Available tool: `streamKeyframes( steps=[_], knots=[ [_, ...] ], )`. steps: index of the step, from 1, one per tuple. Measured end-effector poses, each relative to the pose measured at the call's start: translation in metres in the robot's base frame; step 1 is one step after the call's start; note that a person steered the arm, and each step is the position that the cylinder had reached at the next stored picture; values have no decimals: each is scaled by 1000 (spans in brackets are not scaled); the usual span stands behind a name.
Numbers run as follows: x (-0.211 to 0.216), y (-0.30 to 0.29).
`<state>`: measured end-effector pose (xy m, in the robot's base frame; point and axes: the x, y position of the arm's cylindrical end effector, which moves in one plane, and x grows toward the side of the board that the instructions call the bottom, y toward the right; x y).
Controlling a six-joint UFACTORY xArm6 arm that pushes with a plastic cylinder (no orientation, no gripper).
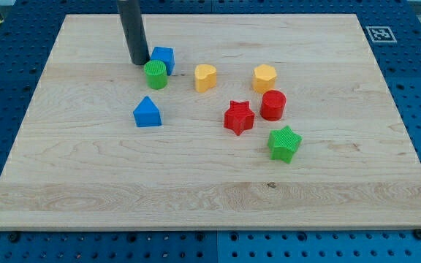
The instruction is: Push the green circle closer to blue triangle
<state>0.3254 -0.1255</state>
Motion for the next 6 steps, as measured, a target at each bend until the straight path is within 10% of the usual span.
streamKeyframes(
  steps=[4, 6],
  knots=[
    [48, 30],
    [62, -51]
  ],
)
